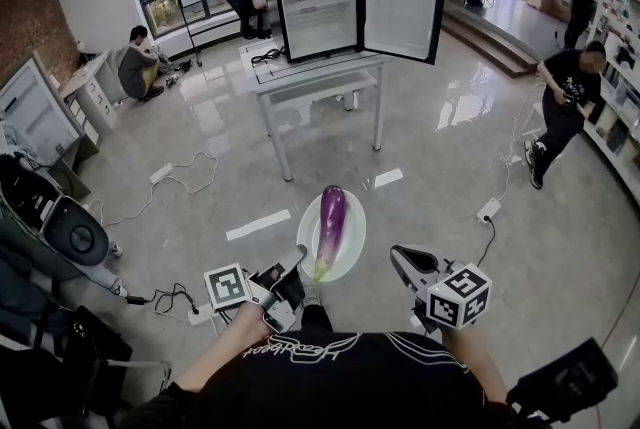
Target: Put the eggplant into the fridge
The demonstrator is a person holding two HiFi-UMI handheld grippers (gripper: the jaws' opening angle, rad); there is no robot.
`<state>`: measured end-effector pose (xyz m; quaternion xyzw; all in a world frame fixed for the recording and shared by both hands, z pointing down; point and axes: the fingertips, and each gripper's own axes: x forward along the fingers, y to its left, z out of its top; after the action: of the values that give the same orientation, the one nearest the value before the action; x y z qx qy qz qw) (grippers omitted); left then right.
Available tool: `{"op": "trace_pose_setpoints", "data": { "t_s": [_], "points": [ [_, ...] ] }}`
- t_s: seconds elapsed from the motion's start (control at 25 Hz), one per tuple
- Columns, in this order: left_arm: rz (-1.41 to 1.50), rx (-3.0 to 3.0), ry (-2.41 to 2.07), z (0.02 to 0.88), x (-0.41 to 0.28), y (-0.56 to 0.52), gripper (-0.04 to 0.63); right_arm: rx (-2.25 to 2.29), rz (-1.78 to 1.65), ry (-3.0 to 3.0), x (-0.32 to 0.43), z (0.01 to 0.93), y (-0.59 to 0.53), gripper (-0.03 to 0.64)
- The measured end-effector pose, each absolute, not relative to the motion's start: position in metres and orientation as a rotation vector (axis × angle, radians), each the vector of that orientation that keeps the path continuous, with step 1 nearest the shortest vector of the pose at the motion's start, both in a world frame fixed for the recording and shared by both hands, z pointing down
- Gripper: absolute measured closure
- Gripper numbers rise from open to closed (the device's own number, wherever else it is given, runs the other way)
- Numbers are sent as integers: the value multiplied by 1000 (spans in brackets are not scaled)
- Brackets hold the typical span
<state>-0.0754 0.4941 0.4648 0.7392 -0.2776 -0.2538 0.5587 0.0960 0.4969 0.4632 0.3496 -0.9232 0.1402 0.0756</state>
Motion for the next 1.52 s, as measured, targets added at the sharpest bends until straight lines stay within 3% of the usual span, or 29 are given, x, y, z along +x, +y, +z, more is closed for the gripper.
{"op": "trace_pose_setpoints", "data": {
  "t_s": [0.92, 1.52],
  "points": [
    [-580, 1722, -625, 469, -80, 447, 572, 1055, 504, -2808, 78, 477, 447, 611],
    [-568, 1694, -592, 484, -97, 331, 572, 1050, 597, -2768, 53, 493, 336, 611]
  ]
}}
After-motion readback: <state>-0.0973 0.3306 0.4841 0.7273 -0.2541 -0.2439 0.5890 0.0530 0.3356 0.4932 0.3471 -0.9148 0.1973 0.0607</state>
